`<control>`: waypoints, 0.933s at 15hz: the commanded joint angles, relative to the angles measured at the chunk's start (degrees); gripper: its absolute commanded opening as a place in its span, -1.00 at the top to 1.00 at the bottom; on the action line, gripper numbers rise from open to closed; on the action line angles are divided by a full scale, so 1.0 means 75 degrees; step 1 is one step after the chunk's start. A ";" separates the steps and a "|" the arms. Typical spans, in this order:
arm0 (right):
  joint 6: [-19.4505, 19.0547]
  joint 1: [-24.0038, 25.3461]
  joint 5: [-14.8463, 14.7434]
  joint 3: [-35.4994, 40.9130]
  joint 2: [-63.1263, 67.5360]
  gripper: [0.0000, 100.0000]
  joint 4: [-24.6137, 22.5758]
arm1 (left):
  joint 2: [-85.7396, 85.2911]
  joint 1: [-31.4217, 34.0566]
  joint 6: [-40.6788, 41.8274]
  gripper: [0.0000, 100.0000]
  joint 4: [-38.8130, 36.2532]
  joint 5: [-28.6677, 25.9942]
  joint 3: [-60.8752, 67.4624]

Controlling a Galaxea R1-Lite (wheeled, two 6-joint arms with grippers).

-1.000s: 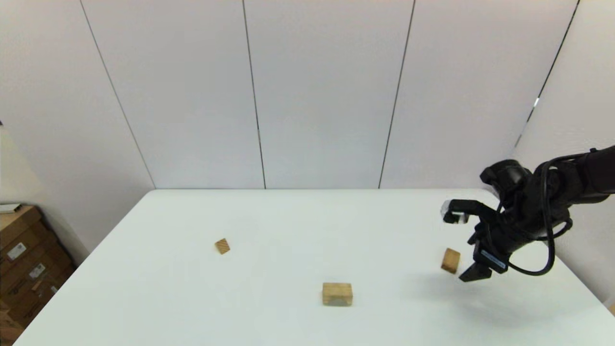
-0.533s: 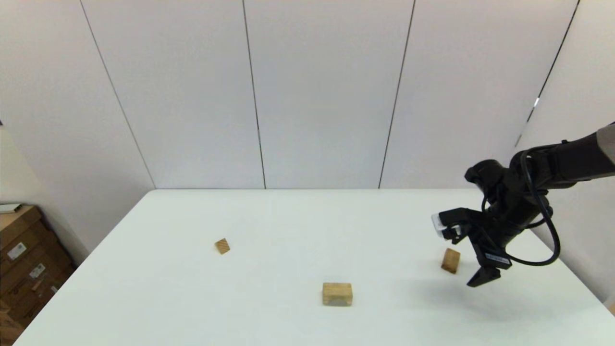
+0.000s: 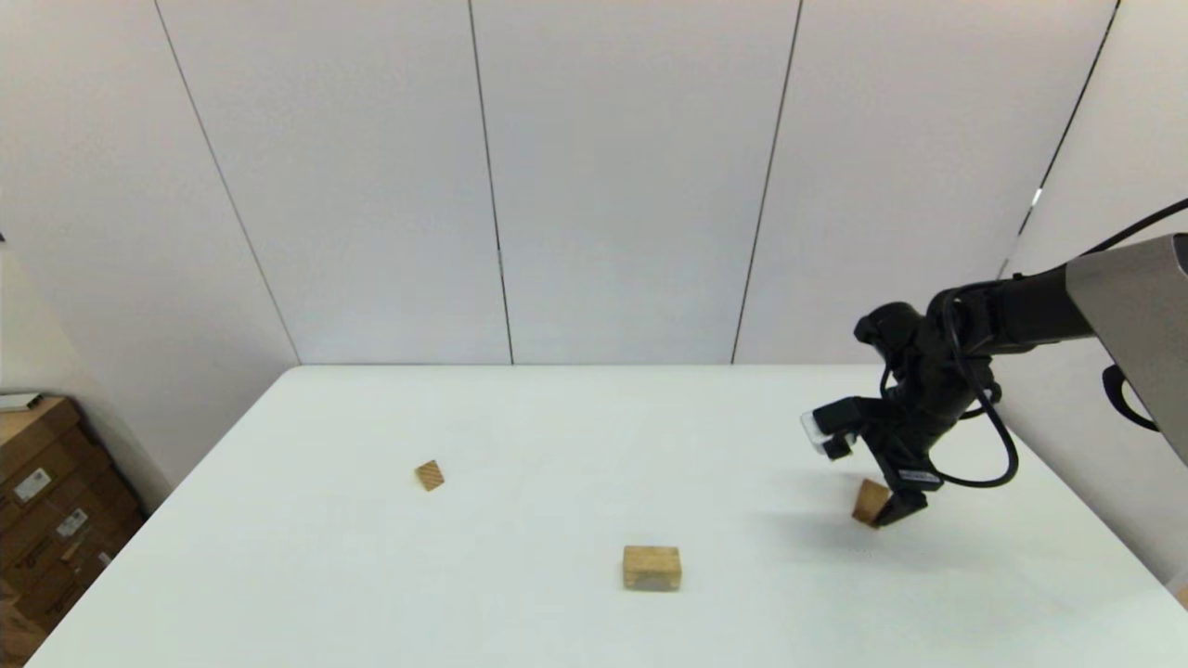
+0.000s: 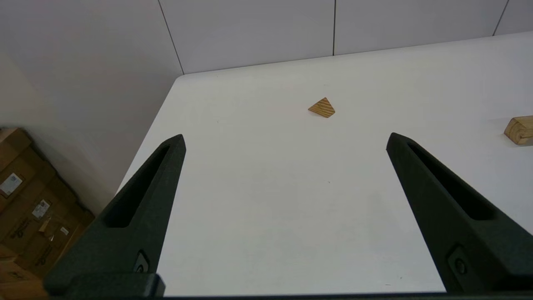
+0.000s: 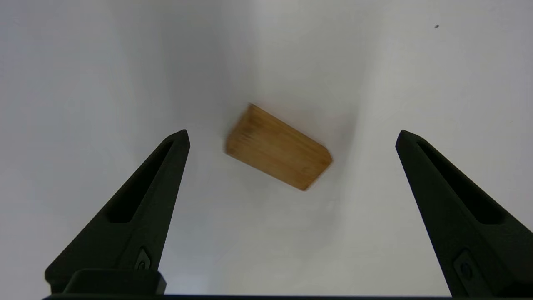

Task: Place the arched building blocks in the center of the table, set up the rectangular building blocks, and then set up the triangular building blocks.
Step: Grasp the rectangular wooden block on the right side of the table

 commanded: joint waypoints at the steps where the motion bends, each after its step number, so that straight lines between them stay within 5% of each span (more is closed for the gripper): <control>1: -0.0888 0.0007 -0.0586 -0.0157 0.0139 -1.00 0.0048 | -0.0003 0.0003 0.0006 -1.00 -0.0001 -0.0001 0.0001; 14: -0.1673 -0.0075 -0.0633 -0.0216 0.0222 -1.00 0.0646 | -0.0003 0.0003 0.0006 -1.00 -0.0001 -0.0001 0.0001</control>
